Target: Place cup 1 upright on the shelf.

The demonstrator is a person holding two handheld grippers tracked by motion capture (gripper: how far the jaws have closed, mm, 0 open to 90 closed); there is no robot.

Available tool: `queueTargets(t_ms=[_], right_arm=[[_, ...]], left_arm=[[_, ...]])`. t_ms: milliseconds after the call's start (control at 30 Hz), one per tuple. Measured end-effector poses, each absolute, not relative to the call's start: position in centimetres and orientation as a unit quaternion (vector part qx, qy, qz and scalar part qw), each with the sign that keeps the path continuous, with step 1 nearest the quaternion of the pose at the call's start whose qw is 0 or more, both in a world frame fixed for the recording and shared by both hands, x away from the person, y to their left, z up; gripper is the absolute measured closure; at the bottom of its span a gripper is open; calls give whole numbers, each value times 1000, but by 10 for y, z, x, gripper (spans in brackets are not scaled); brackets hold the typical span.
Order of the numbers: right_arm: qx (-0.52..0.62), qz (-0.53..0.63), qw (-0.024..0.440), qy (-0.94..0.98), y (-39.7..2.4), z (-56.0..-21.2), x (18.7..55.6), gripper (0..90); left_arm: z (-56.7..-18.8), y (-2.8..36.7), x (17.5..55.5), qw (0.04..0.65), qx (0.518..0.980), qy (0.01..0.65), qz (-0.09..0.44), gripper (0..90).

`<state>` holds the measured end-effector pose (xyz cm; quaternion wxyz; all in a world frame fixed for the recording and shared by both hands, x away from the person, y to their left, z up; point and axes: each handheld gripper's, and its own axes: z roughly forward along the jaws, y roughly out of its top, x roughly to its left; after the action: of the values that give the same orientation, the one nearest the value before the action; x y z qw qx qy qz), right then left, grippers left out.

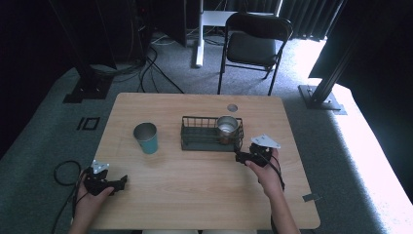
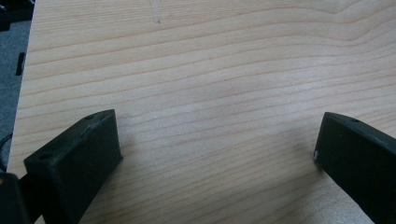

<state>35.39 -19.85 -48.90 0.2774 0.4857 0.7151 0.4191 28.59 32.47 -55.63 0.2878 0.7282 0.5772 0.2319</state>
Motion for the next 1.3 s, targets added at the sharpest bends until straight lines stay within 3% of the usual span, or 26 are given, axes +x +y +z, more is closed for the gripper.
queueTargets(t_ms=[1300], right_arm=[[539, 344, 275, 718, -272, -542, 327, 128]], left_arm=[[-556, 325, 286, 288, 728, 577, 232, 10]])
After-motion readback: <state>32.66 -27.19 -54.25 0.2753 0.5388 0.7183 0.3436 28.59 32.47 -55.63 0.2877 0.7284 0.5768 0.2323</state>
